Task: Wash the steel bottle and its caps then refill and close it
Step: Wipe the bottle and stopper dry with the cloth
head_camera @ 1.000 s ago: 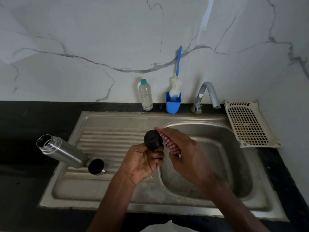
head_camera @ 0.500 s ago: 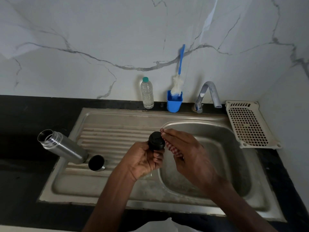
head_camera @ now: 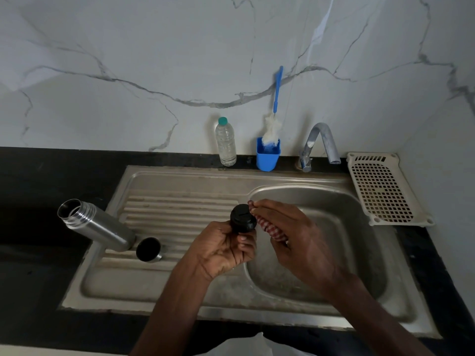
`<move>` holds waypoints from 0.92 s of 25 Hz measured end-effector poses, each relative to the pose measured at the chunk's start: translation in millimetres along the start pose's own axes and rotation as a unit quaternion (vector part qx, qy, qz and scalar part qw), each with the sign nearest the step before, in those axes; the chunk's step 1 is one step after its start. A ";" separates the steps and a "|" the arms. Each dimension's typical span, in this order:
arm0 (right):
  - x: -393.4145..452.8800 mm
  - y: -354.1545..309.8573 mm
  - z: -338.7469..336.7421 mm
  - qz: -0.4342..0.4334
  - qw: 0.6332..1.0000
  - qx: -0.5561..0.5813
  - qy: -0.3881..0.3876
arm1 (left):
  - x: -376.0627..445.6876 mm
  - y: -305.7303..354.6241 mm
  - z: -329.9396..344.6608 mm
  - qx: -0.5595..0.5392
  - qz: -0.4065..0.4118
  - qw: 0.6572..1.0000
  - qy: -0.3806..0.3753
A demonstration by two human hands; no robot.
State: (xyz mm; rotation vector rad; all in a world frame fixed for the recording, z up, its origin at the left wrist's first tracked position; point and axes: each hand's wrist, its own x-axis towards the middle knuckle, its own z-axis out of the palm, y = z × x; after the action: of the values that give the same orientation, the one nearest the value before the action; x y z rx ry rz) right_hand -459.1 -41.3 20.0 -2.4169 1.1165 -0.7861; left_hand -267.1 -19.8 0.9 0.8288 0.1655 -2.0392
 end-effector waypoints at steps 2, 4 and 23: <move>-0.8 -2.2 3.9 0.031 1.000 -0.004 0.001 | 0.2 -2.1 4.2 0.131 0.099 0.984 0.068; 3.6 -6.4 6.7 0.113 0.991 0.072 0.022 | 2.3 -6.4 6.2 0.280 0.239 0.919 0.139; -4.1 -40.5 27.8 0.054 0.995 0.004 0.081 | 4.4 -6.9 13.6 -0.001 0.279 0.957 0.078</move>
State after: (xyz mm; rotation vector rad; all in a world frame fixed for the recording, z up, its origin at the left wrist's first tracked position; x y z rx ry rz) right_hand -420.6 -10.4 18.5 -2.2977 1.2892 -0.9619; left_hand -280.9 -24.5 7.3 0.9140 0.0140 -1.4452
